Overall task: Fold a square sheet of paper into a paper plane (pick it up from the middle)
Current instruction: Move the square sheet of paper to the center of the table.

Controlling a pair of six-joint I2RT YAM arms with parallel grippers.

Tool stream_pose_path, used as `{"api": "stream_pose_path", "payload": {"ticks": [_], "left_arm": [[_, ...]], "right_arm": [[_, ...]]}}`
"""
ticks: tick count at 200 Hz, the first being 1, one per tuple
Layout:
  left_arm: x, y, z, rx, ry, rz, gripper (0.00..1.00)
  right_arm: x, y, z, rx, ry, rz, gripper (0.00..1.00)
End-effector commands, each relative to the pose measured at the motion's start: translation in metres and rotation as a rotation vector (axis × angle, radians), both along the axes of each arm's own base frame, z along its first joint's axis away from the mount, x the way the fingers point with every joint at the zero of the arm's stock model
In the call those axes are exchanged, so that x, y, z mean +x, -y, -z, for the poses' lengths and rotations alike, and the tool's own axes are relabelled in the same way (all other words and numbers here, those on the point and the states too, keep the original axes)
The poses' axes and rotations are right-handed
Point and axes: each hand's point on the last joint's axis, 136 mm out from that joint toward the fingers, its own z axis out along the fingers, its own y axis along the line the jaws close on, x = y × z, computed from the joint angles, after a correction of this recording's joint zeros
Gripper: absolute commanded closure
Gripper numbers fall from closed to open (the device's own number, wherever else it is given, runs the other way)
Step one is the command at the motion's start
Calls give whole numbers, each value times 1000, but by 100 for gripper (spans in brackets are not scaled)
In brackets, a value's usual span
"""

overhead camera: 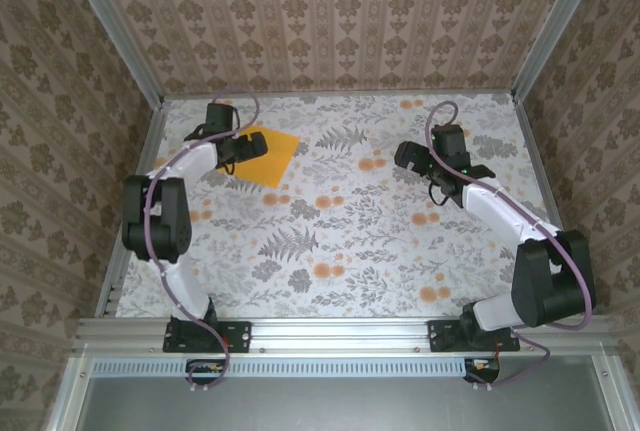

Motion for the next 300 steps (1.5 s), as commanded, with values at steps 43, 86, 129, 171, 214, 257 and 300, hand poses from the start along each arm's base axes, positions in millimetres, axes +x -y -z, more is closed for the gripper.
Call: {"api": "stream_pose_path", "payload": {"ticks": [43, 86, 129, 171, 214, 257, 300], "left_arm": [[-4, 29, 45, -27, -211, 3, 6], [-32, 41, 71, -38, -318, -20, 7], [-82, 56, 86, -53, -440, -52, 8], [-148, 107, 89, -162, -544, -48, 8], [-183, 161, 64, -305, -538, 27, 8], [-152, 161, -1, -466, -410, 69, 8], [-120, 79, -34, -452, -283, -44, 8]], "right_arm": [[0, -34, 15, 55, -82, -68, 0], [-1, -39, 25, 59, -123, -85, 0], [-6, -38, 31, 41, -155, -91, 0], [-14, -36, 41, 29, -201, -89, 0], [-28, -55, 56, 63, -268, -130, 11], [-42, -127, 61, 121, -310, -300, 41], [-57, -210, 77, 101, -368, -468, 68]]}}
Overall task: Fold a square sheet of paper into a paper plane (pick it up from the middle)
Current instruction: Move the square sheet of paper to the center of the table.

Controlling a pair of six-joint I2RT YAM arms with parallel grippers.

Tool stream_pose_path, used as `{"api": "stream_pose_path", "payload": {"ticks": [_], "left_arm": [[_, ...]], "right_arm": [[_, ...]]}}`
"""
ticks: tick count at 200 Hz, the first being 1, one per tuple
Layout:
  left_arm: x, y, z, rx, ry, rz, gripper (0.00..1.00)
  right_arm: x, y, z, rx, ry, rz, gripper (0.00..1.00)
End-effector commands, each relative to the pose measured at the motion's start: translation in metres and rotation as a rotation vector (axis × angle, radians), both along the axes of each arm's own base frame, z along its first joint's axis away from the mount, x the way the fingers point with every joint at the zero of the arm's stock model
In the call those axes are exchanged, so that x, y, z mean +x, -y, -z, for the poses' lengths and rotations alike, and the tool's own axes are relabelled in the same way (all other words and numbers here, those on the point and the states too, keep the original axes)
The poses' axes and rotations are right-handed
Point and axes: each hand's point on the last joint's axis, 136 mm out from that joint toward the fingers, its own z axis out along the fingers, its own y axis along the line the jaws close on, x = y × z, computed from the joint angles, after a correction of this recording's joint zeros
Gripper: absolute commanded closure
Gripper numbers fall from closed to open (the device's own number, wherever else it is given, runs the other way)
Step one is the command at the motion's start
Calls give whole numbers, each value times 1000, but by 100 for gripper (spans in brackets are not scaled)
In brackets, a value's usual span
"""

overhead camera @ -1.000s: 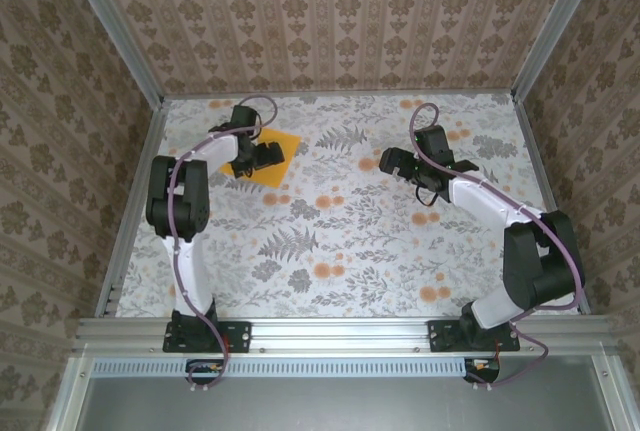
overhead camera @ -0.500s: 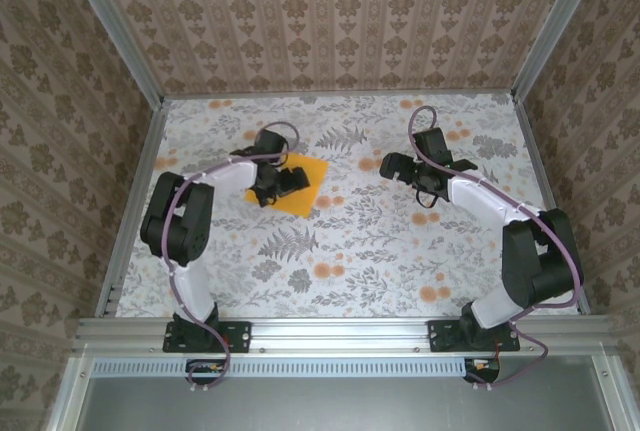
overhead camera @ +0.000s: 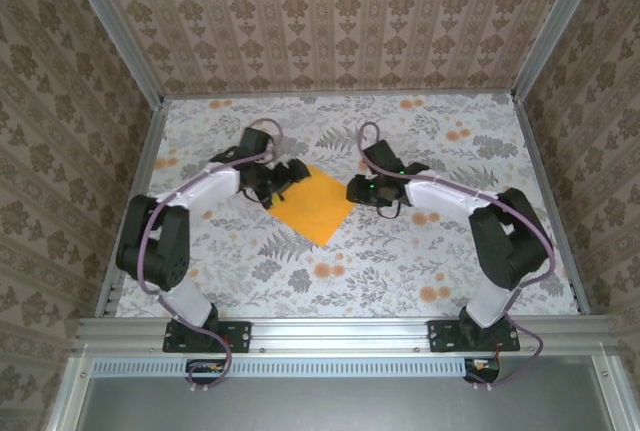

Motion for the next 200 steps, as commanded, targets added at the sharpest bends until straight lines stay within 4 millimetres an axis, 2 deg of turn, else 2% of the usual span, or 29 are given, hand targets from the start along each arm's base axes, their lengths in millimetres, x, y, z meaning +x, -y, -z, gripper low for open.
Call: {"api": "stream_pose_path", "payload": {"ticks": [1, 26, 51, 66, 94, 129, 152, 163, 174, 184, 193, 200], "left_arm": [[6, -37, -20, 25, 38, -38, 8], [7, -74, -24, 86, 60, -93, 8], [4, -93, -24, 114, 70, -128, 7], [2, -97, -22, 118, 65, -137, 6], [1, -100, -18, 125, 60, -141, 6], [2, -106, -17, 135, 61, -154, 6], [2, -110, -16, 141, 60, -157, 6], [1, -112, -15, 142, 56, -159, 6], [0, -115, -16, 145, 59, -162, 6], [0, -117, -17, 147, 64, -168, 6], [1, -120, -18, 148, 67, -175, 6], [1, -121, -19, 149, 70, -178, 5]], "right_arm": [[-10, -42, 5, 18, -52, -85, 68], [-20, -78, 18, 7, -88, -169, 69], [-34, -104, 31, -21, -136, -256, 67], [-40, -110, 40, -60, -156, -293, 65], [-48, -106, 56, -115, -196, -321, 63], [-84, -75, 71, -215, -306, -428, 63], [-114, -35, 78, -332, -387, -536, 62], [-121, -13, 78, -395, -413, -557, 62], [-118, 7, 75, -463, -408, -558, 61], [-106, 24, 69, -544, -369, -522, 59], [-94, 31, 60, -570, -333, -482, 58], [-85, 28, 50, -566, -297, -458, 57]]}}
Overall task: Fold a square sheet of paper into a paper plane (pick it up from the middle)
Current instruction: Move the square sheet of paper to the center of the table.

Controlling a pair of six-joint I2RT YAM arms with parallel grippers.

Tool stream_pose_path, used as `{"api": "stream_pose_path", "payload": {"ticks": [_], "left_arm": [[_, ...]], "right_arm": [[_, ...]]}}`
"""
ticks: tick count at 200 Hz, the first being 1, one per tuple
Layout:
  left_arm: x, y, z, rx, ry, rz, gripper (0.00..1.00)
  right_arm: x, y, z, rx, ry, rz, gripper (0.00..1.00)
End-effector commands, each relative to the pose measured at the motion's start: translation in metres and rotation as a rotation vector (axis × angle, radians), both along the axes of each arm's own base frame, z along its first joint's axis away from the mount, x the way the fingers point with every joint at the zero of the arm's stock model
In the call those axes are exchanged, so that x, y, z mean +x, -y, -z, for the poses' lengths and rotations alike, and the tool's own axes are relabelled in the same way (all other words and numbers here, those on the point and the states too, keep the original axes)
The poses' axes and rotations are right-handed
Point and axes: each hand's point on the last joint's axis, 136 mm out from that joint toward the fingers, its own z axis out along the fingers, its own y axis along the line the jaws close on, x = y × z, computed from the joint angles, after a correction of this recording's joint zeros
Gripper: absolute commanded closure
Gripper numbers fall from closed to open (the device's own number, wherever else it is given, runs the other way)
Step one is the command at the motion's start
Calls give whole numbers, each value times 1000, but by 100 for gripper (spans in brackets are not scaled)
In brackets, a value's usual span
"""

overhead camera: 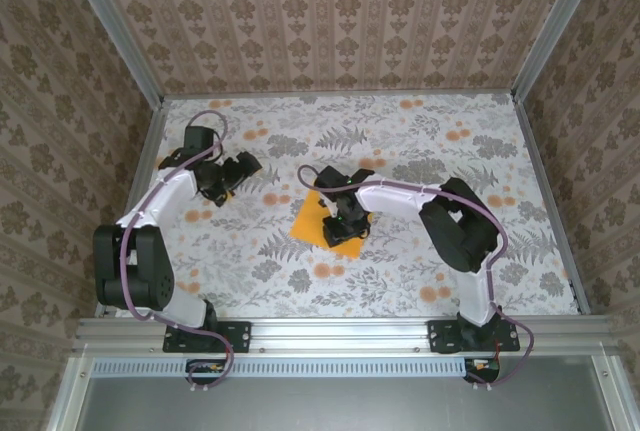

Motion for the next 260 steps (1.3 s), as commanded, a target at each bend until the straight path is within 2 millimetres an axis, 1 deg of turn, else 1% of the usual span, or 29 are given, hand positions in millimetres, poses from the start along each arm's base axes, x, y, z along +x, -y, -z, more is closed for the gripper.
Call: {"api": "stream_pose_path", "payload": {"ticks": [1, 8, 18, 29, 46, 61, 72, 91, 113, 147, 163, 174, 192, 208, 222, 233, 243, 252, 260], "left_arm": [[-7, -9, -4, 24, 11, -1, 5], [-7, -11, -5, 26, 13, -4, 5], [-7, -13, -6, 28, 17, -8, 5], [-8, -16, -7, 33, 19, -15, 5], [-9, -21, -8, 38, 22, -24, 5], [-11, -26, -9, 42, 23, -37, 4], [-13, -30, -9, 43, 25, -43, 4], [-15, -33, -10, 52, 30, -40, 3], [-18, -36, -13, 69, 38, -31, 1], [-19, -37, -15, 84, 55, -8, 0], [-18, -37, -17, 87, 67, 1, 0], [-17, -37, -17, 90, 70, 3, 0], [-15, -38, -18, 100, 76, 6, 0], [-13, -39, -17, 106, 75, 7, 0], [-12, -40, -15, 106, 73, 7, 0], [-12, -40, -14, 107, 70, 7, 0], [-11, -40, -13, 105, 69, 6, 0], [-11, -39, -11, 103, 68, 5, 0], [-11, -39, -10, 102, 66, 4, 0]], "right_arm": [[6, 53, -12, -205, 41, -1, 57], [13, 46, -21, -174, 75, 18, 54], [26, 30, -37, -104, 122, 64, 51], [35, 6, -50, -7, 157, 117, 49], [44, -28, -56, 103, 174, 178, 50], [54, -48, -54, 142, 177, 221, 52], [62, -59, -52, 156, 173, 243, 54], [74, -66, -46, 144, 181, 270, 54], [75, -72, -34, 130, 152, 257, 54], [63, -77, -11, 128, 69, 218, 53], [53, -79, -2, 127, 32, 187, 53], [43, -76, 2, 109, 13, 161, 53], [19, -63, 10, 71, -31, 113, 53], [-7, -42, 17, 23, -74, 81, 53], [-30, -20, 23, -22, -117, 73, 53], [-42, -7, 22, -45, -137, 68, 53], [-46, -2, 16, -53, -132, 68, 53], [-43, -1, 7, -53, -109, 74, 52], [-35, -1, -4, -51, -71, 90, 51]]}}
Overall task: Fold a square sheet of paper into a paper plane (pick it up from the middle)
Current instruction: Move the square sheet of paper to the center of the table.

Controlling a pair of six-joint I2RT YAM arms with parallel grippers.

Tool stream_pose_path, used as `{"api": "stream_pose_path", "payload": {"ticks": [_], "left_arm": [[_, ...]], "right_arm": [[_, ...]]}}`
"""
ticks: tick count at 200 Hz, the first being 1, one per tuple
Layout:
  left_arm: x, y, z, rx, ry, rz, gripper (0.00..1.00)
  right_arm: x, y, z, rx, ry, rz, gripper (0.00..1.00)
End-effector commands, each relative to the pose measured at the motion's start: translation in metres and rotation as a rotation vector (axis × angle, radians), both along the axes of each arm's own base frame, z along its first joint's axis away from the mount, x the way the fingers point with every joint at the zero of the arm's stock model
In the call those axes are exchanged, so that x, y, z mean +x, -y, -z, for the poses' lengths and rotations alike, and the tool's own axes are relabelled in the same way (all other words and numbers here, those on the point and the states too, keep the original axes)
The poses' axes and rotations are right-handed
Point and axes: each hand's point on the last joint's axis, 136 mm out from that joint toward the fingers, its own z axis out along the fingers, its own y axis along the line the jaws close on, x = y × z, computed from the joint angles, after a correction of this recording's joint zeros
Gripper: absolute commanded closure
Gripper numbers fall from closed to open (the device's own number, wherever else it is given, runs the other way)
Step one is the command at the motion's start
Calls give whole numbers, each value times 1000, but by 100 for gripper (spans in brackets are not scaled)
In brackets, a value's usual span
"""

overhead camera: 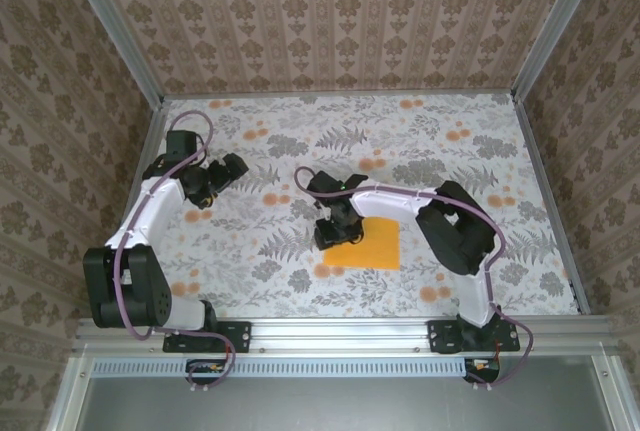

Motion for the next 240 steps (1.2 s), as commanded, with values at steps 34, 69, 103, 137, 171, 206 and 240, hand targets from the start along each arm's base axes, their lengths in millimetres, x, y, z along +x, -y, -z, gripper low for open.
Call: {"api": "stream_pose_path", "payload": {"ticks": [34, 69, 103, 137, 171, 206, 240], "left_arm": [[-2, -4, 7, 12, -17, 9, 0], [-4, -4, 9, 17, -20, 22, 0], [-7, -4, 10, 23, -25, 35, 0], [-10, -3, 13, 20, -33, 39, 0], [-10, -1, 13, 11, -33, 43, 0], [-10, -1, 13, 9, -33, 42, 0], [-11, -1, 14, 7, -38, 40, 0]], "right_arm": [[19, 49, -49, -170, 167, 187, 28], [27, 85, -40, -250, 193, 348, 2], [26, 88, -24, -281, 157, 368, 0], [24, 84, -9, -269, 113, 376, 0], [21, 80, 6, -260, 66, 380, 0], [14, 87, 24, -272, 19, 392, 0], [3, 100, 43, -320, -25, 392, 0]]}}
